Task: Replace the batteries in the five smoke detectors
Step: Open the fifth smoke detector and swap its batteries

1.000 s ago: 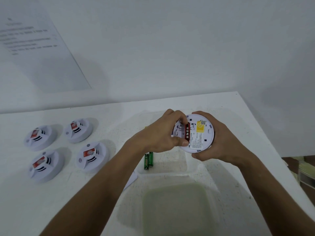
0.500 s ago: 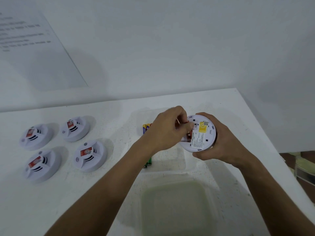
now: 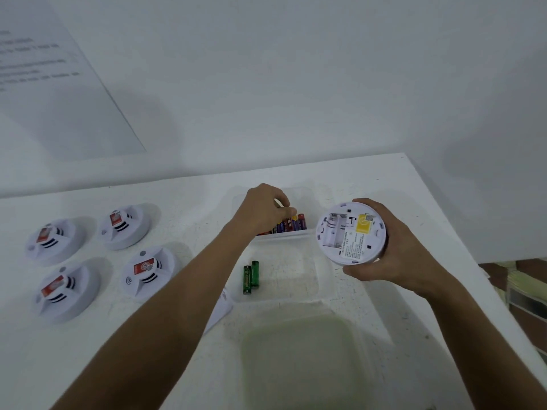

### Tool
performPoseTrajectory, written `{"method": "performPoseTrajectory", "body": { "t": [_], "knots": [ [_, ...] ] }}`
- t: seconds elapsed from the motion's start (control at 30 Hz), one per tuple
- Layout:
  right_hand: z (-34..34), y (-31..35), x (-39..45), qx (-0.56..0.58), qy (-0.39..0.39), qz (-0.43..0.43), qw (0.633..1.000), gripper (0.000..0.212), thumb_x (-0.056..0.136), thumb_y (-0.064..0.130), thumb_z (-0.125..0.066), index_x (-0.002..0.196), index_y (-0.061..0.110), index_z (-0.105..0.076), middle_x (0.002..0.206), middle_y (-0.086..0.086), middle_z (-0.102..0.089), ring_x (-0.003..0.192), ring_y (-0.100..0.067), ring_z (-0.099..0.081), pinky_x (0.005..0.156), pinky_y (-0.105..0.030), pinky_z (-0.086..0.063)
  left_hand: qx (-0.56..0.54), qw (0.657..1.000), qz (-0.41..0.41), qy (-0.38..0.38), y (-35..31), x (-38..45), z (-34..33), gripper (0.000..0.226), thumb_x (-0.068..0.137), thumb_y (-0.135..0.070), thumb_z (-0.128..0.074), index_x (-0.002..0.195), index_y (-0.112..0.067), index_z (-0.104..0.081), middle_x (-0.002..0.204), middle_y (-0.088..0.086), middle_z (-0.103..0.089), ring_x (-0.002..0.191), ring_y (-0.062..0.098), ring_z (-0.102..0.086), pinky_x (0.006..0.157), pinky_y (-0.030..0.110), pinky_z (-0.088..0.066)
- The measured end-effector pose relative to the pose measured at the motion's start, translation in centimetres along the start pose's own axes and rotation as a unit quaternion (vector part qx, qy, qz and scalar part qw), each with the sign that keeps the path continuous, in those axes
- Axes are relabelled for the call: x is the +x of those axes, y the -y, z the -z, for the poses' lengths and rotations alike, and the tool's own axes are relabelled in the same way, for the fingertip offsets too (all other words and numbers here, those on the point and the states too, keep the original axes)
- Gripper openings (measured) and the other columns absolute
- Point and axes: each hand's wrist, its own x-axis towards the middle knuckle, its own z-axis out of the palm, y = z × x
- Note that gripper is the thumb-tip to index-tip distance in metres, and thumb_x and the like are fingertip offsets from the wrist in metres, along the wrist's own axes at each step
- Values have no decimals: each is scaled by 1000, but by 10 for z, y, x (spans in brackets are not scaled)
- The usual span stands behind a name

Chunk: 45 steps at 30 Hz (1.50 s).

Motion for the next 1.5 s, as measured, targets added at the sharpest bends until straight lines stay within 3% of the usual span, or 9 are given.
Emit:
{"method": "performPoseTrajectory", "body": {
  "t": [0.2,0.37,0.63,0.73,0.93,1.17,1.27,1.43,1.5],
  "knots": [
    [0,4,-1,8,6,-2,1000,91,53,10,-88,134,21,-48,120,15,-62,115,-7,-59,87,-15,-52,28,999,-11,-30,1,-18,10,30,88,-35,-67,112,-19,-67,96,-2,-68,73,8,-58,56,9,-35],
    [-1,8,-5,16,15,1,1000,94,52,10,-88,135,23,-46,122,18,-61,117,-6,-58,85,-13,-51,116,991,-21,-66,22,-75,30,18,86,-38,-68,98,-25,-66,73,-13,-55,63,-1,-49,56,9,-30],
    [-28,18,-6,37,83,10,996,96,55,8,-89,137,28,-44,126,19,-60,122,-6,-56,89,-14,-51,137,988,66,22,51,-112,11,43,78,-44,-74,119,-34,-65,132,2,-37,124,22,-31,96,31,-33],
    [-32,16,-9,41,93,4,995,95,55,7,-89,137,28,-44,125,19,-60,121,-5,-56,89,-13,-50,125,986,90,59,47,-106,9,43,82,-41,-72,123,-36,-62,147,7,-31,135,26,-25,105,37,-31],
    [-32,14,-9,51,101,-2,994,96,55,8,-88,139,26,-44,127,17,-60,123,-7,-56,89,-14,-50,114,987,107,45,47,-98,5,36,75,-36,-80,109,-31,-69,128,6,-46,117,24,-45,92,36,-45],
    [-33,14,-9,50,102,-10,993,98,55,9,-88,140,27,-43,129,16,-59,125,-8,-55,91,-16,-51,126,982,111,85,46,-101,6,49,79,-42,-75,126,-34,-62,142,5,-39,132,25,-33,101,35,-34],
    [-34,16,-9,47,105,-10,993,97,55,10,-89,138,30,-44,128,18,-59,123,-6,-56,89,-15,-51,84,987,112,78,45,-101,9,43,76,-36,-79,118,-30,-67,133,0,-44,126,21,-41,91,28,-36],
    [-35,19,-8,37,105,-10,994,97,55,10,-90,138,29,-44,126,17,-60,120,-5,-57,87,-14,-51,28,995,96,-15,39,-113,15,17,73,-33,-81,83,-36,-67,118,-4,-49,116,21,-49,97,41,-43],
    [-36,20,-7,36,104,-9,994,97,55,11,-90,138,29,-43,126,16,-60,121,-6,-57,87,-15,-51,22,994,74,-81,33,-120,23,11,77,-36,-78,81,-37,-67,111,-7,-55,107,14,-53,95,39,-44]
  ]
}}
